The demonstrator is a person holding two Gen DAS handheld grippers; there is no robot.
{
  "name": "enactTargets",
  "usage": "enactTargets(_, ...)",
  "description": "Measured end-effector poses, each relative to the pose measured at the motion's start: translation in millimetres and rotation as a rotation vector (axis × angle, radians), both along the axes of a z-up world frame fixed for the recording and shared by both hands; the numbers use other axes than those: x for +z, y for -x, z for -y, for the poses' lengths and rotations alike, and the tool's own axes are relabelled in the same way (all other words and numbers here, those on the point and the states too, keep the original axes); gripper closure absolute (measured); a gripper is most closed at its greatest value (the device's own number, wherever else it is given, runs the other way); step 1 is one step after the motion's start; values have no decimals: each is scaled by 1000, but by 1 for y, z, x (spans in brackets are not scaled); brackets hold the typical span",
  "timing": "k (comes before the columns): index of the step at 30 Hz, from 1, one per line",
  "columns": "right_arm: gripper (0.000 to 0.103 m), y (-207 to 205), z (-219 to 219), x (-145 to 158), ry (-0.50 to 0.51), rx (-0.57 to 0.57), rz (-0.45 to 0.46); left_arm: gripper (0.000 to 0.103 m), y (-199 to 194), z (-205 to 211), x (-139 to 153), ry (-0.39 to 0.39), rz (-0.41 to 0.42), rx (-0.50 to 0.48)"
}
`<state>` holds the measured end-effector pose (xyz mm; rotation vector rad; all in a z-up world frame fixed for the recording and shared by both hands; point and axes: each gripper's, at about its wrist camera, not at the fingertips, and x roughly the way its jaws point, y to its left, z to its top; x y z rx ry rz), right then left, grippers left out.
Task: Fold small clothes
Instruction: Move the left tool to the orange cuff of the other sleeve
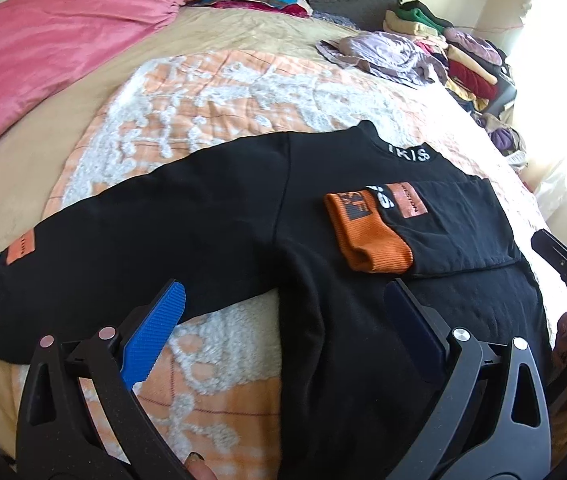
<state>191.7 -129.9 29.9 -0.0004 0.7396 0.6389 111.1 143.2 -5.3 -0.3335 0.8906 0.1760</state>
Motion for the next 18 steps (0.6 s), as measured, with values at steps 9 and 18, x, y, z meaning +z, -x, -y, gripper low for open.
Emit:
enactTargets(9,4,18,-33,11,-2,73,23,10,22,-24,-4,5,4,85)
enactTargets(18,4,30,-68,15,15,138,31,10,49,-51,-1,2,26,190)
